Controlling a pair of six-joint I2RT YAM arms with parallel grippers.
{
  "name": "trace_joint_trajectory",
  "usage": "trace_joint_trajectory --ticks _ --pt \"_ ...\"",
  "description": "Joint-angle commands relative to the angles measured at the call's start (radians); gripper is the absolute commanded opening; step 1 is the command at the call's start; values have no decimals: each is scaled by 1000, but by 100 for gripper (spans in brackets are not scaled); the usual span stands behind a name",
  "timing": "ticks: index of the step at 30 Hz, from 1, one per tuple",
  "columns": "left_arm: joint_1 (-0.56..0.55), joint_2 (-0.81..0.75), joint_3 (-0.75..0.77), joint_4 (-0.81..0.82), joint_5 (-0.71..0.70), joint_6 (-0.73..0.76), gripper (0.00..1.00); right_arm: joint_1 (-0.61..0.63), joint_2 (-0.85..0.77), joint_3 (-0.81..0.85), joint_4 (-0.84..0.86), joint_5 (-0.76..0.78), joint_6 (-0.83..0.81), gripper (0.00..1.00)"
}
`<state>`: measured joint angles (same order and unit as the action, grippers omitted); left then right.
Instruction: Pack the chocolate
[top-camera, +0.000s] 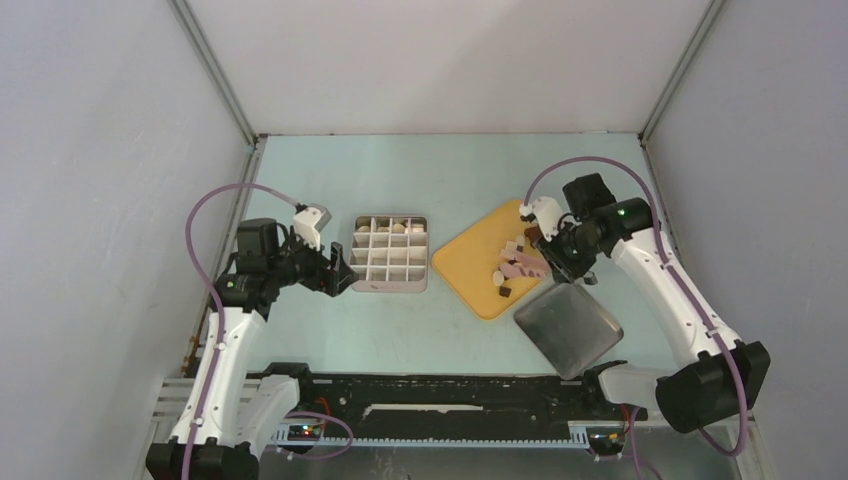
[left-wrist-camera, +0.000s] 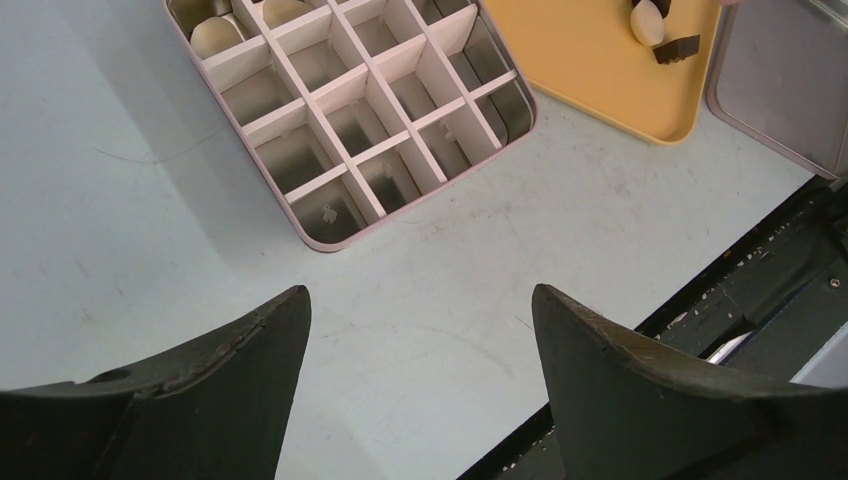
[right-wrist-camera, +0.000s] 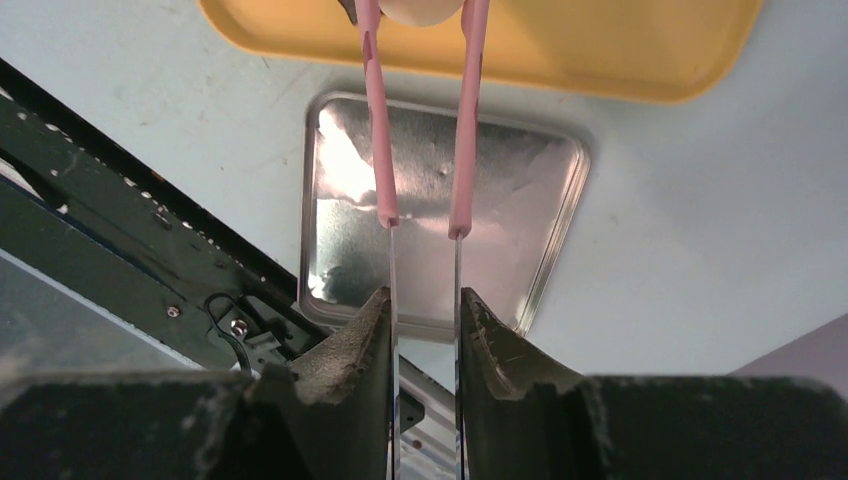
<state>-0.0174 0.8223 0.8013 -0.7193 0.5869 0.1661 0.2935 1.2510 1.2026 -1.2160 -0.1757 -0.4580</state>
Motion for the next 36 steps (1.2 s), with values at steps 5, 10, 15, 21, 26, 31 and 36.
trace_joint_trajectory --ticks 5,10,15,21,26,31,36 --pt "-4 -32 -4 12 6 9 85 127 109 188 122 -62 9 21" --pt "-1 -63 -8 12 -10 11 85 198 254 337 156 -89 7 21" --pt "10 -87 -13 10 -18 9 85 250 403 485 189 -124 10 21" --pt "14 -113 -19 16 -28 4 85 300 594 689 183 -143 31 21" --pt "47 -122 -23 22 -48 -7 85 316 700 793 171 -133 45 21" --pt "51 -112 -26 42 -80 -27 84 317 731 816 168 -124 59 21" --pt "50 -85 -27 60 -79 -34 84 317 730 809 172 -94 61 21"
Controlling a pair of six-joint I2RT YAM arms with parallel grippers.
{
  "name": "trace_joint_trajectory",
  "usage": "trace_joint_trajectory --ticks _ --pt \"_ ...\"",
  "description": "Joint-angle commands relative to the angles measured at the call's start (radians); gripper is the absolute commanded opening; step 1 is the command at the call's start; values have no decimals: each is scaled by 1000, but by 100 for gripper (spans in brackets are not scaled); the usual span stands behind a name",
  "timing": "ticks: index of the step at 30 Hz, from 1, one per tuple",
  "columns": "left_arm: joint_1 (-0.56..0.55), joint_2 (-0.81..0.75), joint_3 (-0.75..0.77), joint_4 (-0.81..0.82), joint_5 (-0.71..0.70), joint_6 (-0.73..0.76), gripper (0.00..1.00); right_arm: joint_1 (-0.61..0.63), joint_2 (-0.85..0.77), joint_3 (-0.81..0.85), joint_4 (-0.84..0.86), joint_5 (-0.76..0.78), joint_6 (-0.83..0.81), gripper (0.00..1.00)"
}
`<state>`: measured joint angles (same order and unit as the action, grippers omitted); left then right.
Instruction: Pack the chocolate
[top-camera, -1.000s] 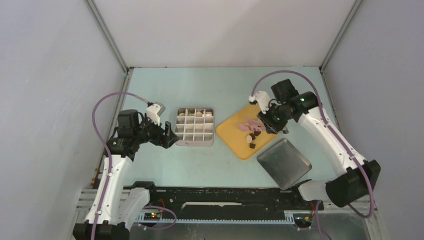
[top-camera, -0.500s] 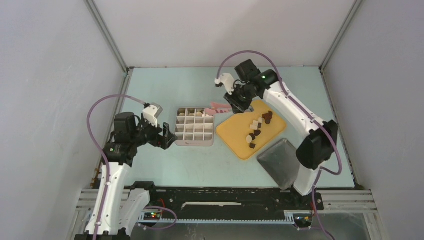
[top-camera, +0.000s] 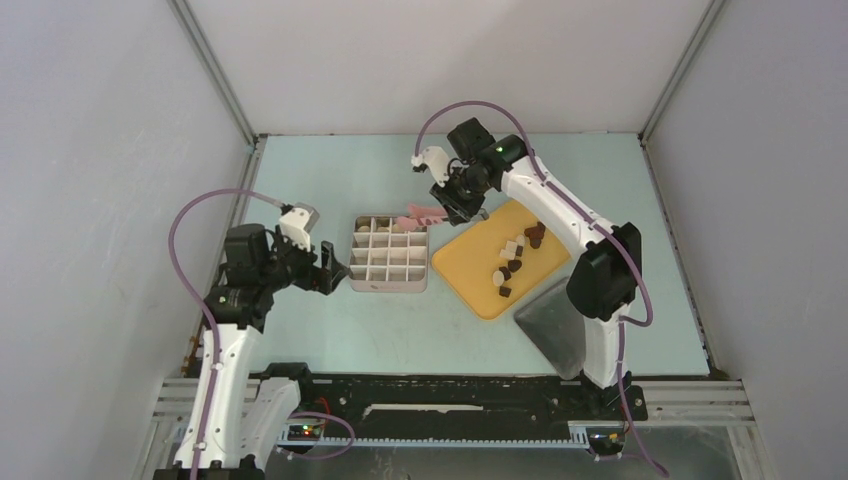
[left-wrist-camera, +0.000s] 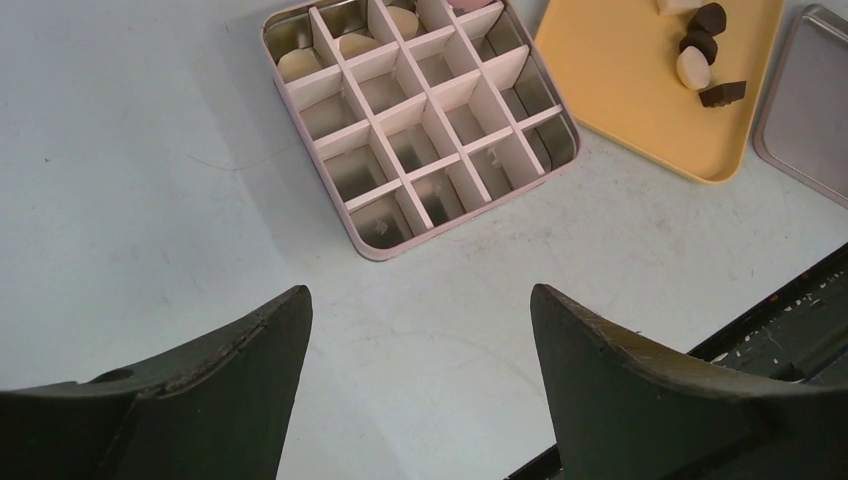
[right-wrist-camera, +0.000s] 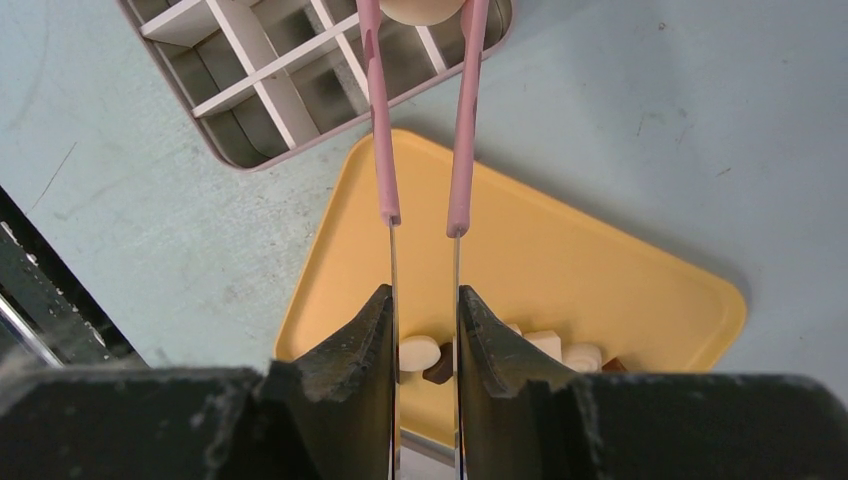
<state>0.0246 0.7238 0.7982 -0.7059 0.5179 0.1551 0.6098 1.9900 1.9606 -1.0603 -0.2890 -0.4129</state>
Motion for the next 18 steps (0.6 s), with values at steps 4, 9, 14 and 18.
trace_joint_trajectory --ticks 4,9,14,18 --pt "9 13 -25 50 -4 -22 84 1 -6 31 21 32 16 22" --pt "8 2 -28 50 -1 -22 84 -1 3 20 31 37 22 23" --pt "11 -13 -30 48 1 -21 84 -1 17 23 36 47 28 33" --pt "14 -23 -32 46 3 -21 84 0 20 27 37 58 32 39"
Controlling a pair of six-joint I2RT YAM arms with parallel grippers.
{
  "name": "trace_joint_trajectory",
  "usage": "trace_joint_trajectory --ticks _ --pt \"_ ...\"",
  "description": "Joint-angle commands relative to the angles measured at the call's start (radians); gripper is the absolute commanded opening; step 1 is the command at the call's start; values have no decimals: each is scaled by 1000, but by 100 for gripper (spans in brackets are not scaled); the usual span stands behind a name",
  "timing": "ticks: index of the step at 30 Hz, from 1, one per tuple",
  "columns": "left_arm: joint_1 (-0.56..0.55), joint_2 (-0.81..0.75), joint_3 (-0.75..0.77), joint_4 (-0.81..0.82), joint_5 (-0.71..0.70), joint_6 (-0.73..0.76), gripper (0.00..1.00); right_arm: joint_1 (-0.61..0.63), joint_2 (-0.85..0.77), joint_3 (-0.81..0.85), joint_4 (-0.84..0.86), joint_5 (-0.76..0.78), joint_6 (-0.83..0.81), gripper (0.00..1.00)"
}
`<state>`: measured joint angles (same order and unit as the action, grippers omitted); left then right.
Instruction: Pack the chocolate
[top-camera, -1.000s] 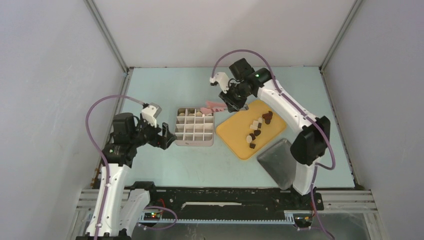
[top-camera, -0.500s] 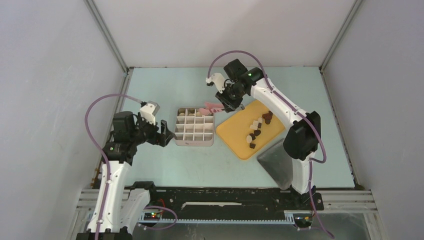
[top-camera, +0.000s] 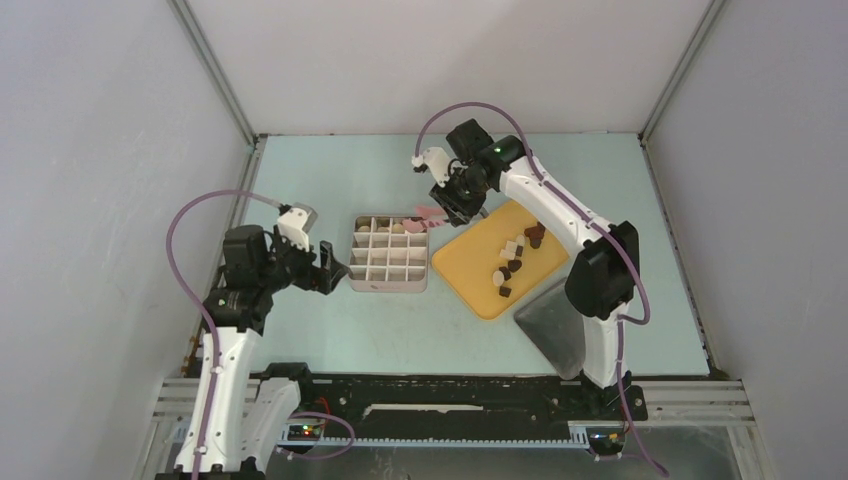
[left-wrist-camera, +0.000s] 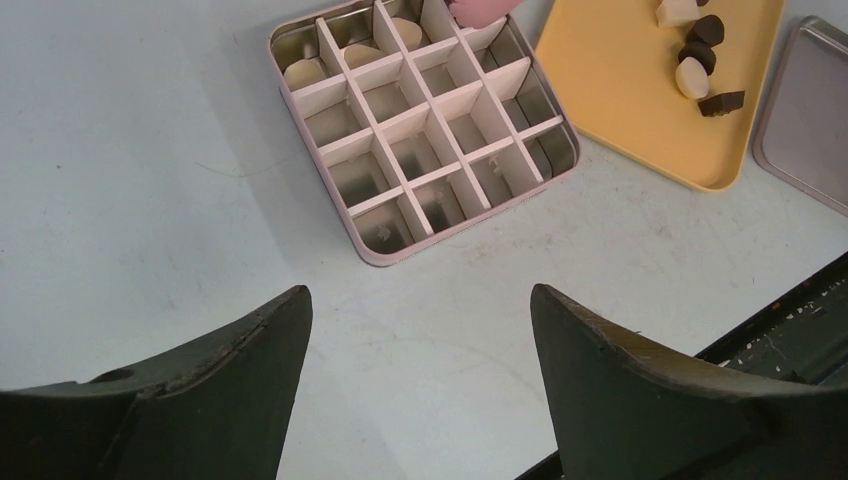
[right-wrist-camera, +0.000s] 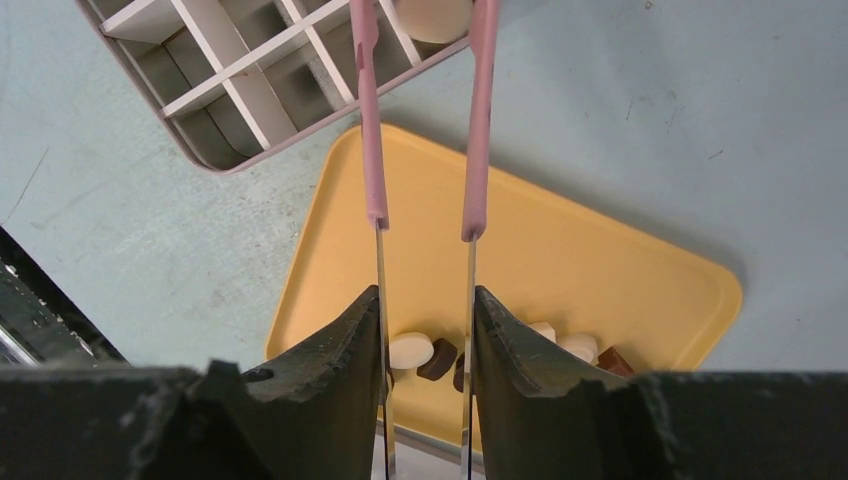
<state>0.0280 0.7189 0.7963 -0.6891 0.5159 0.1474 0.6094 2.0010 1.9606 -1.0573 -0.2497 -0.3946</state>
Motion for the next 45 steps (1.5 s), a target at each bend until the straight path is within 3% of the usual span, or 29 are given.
trace_joint_trajectory --ticks 1,10,17,23,34,45 --pt "12 -18 -29 29 7 -12 84 0 6 27 34 21 16 39" --pt "12 -18 -30 29 20 -12 84 -5 -125 -22 11 53 3 38" --pt "13 -10 -28 29 21 -14 84 -50 -407 -386 42 149 -42 32" --pt "13 17 -22 27 26 -11 84 -163 -531 -619 30 150 -52 29" --pt "15 27 -20 24 27 -10 84 -176 -504 -660 -11 137 -61 30" --pt "19 28 -22 29 26 -12 84 -213 -484 -659 91 219 -63 29"
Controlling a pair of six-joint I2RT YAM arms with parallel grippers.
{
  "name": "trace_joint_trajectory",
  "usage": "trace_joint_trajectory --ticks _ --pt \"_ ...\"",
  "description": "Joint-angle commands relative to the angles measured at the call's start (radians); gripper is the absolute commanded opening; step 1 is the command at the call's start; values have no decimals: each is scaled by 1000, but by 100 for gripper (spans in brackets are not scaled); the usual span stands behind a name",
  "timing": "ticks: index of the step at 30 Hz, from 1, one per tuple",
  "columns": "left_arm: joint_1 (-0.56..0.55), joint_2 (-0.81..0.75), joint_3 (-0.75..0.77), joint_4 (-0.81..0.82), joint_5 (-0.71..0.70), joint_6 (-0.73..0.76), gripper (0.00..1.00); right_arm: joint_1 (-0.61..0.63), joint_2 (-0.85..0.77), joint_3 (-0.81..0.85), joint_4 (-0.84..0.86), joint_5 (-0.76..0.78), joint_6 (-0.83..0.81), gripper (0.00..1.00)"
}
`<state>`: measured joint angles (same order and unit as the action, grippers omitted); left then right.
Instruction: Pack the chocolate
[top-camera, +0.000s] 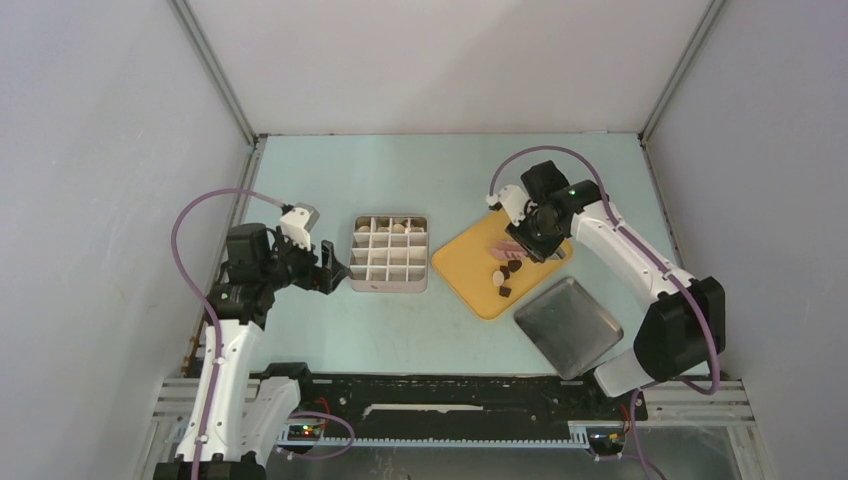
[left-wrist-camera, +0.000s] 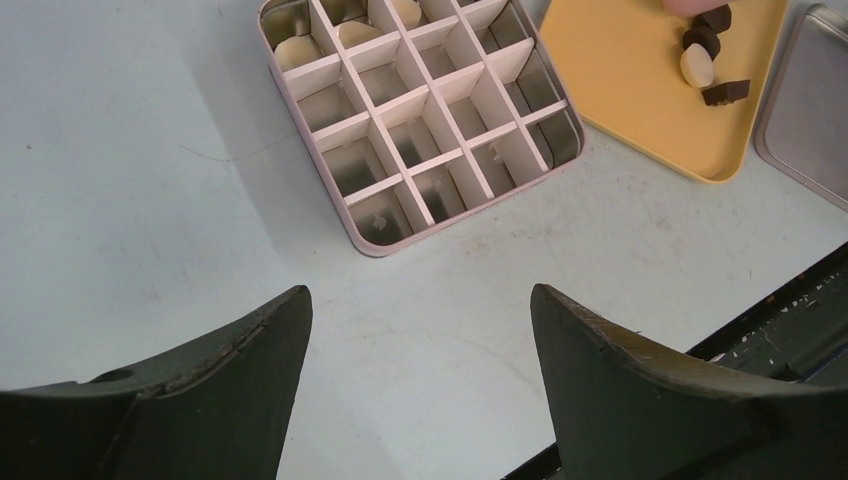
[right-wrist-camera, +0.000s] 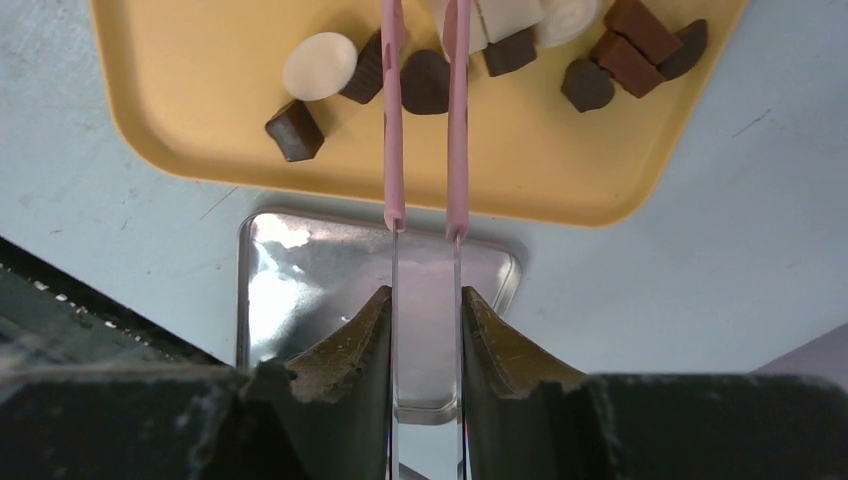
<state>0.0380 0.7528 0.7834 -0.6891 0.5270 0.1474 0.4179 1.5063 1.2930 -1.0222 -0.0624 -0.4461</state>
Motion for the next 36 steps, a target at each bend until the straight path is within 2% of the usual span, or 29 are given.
trace_joint_trajectory --ticks 1,6,15,21,26,32,36 --pt "10 -5 -9 29 14 -13 84 -32 20 9 60 24 -12 29" --pt "10 -10 -9 30 15 -14 84 -76 63 8 57 3 -14 31" --pt "12 -12 -10 30 14 -13 84 -80 89 9 -41 -33 -10 34" --pt "11 -13 -10 30 17 -13 84 -62 54 8 -61 -39 0 23" --pt "13 -14 -11 32 17 -13 84 -16 -16 13 19 -46 -1 18" --pt "13 -20 -13 33 15 -13 84 58 -13 124 81 -104 1 17" --pt "23 -33 -16 36 6 -17 84 110 62 229 121 -221 45 17"
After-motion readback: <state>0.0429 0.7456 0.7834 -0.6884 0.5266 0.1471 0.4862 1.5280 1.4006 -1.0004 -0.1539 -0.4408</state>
